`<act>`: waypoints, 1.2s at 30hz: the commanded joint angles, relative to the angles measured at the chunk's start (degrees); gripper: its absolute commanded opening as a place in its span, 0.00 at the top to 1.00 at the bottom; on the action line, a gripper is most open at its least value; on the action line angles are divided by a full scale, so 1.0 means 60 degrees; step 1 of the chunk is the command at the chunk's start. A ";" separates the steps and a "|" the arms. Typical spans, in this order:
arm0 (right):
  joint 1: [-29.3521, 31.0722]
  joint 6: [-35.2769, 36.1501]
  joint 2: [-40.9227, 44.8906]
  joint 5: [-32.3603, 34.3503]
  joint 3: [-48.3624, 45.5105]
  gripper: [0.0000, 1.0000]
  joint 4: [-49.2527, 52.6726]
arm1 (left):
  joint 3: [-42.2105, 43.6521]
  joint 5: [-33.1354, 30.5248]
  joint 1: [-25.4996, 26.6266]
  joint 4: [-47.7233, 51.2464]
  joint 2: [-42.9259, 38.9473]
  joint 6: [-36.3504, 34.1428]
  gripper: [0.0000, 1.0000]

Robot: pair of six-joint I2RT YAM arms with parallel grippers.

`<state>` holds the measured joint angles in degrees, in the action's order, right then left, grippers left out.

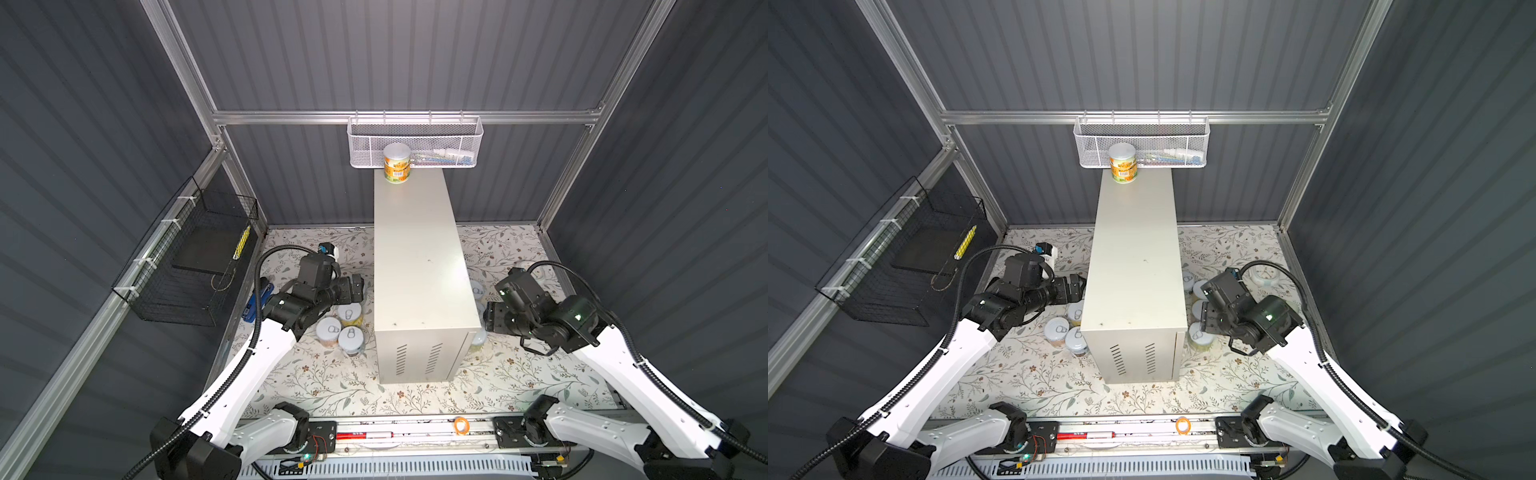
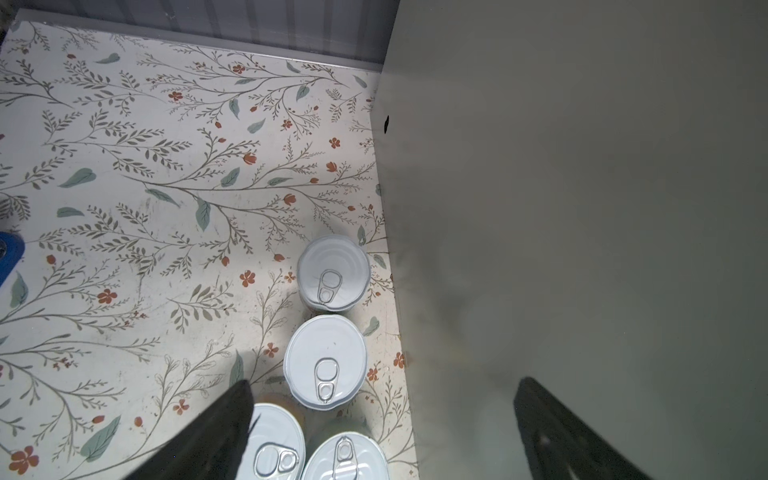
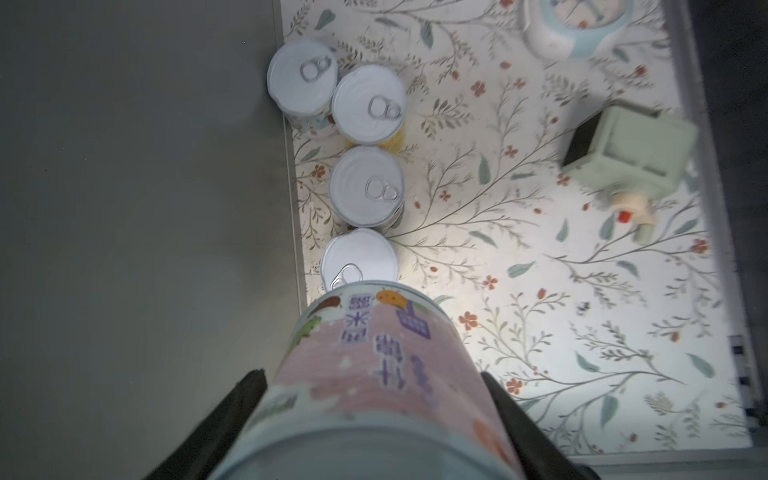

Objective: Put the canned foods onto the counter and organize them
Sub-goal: 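Grasp the pink-labelled can with the right gripper, then lift the pink-labelled can with the right gripper above the cabinet top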

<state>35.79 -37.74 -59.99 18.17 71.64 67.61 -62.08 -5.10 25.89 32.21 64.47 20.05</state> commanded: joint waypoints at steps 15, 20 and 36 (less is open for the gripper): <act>-0.1283 0.3446 -0.2293 0.0184 0.6244 1.00 0.1530 | -0.0961 -0.0307 0.0021 0.0241 0.0410 -0.0816 0.01; -0.1276 0.4542 -0.3056 -0.1130 0.8287 1.00 0.2301 | -0.1019 -0.0292 0.0021 0.0248 0.0390 -0.0911 0.01; 0.0108 0.4785 -0.5311 -0.2268 1.1419 1.00 0.2208 | -0.1313 -0.0039 0.0021 0.0288 0.0650 -0.1086 0.01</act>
<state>35.05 -9.80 -90.74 5.80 138.19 83.61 -68.38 -5.93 25.89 32.58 68.34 14.98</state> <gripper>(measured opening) 0.723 0.991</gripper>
